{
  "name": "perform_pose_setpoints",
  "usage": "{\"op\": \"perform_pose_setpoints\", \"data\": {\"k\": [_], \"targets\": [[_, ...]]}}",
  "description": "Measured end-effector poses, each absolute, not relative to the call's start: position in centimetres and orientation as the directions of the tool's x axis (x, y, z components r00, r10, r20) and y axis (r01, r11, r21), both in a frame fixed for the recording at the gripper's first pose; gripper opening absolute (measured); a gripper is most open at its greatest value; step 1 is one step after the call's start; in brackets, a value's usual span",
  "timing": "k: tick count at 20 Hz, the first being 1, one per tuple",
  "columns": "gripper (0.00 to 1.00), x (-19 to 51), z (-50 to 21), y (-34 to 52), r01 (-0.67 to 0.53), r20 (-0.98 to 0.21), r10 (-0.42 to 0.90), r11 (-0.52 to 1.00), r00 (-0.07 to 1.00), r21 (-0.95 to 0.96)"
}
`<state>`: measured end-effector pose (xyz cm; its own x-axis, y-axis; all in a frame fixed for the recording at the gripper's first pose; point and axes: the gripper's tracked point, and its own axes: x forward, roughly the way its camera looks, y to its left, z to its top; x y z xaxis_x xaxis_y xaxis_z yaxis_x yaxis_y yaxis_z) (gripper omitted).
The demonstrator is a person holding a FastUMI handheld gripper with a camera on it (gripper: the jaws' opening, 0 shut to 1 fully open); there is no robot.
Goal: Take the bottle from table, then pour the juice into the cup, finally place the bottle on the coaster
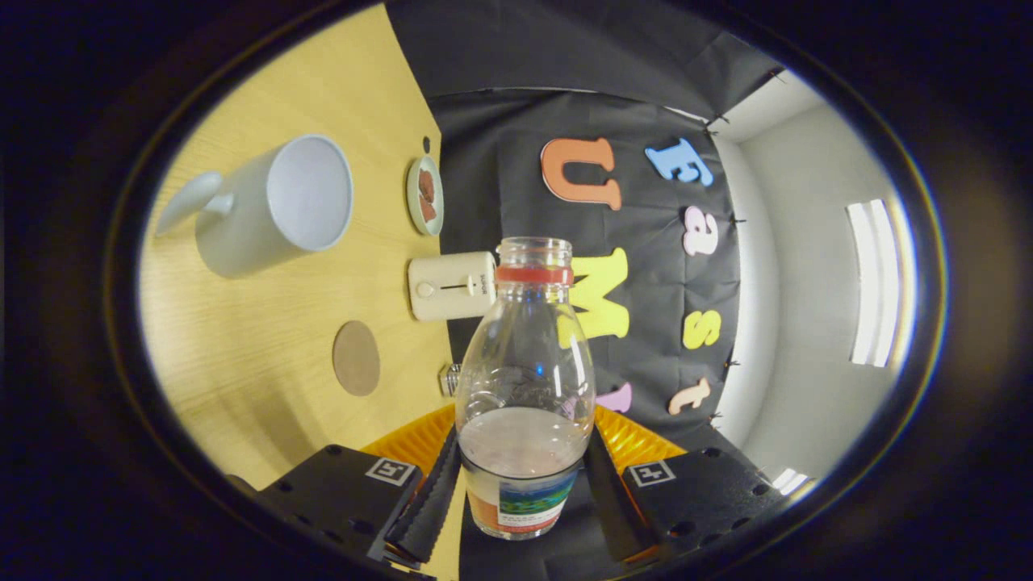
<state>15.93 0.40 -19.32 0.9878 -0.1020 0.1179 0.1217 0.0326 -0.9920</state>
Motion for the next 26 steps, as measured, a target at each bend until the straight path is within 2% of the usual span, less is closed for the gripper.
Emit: {"op": "perform_pose_setpoints", "data": {"k": [14, 26], "targets": [[0.81, 15.1, -19.4, 2.6, 0.123, 0.134, -0.046, -0.179, 0.99, -0.976], [0.81, 15.2, -19.4, 3.2, 0.129, 0.142, -0.04, -0.228, 0.989, -0.965]]}}
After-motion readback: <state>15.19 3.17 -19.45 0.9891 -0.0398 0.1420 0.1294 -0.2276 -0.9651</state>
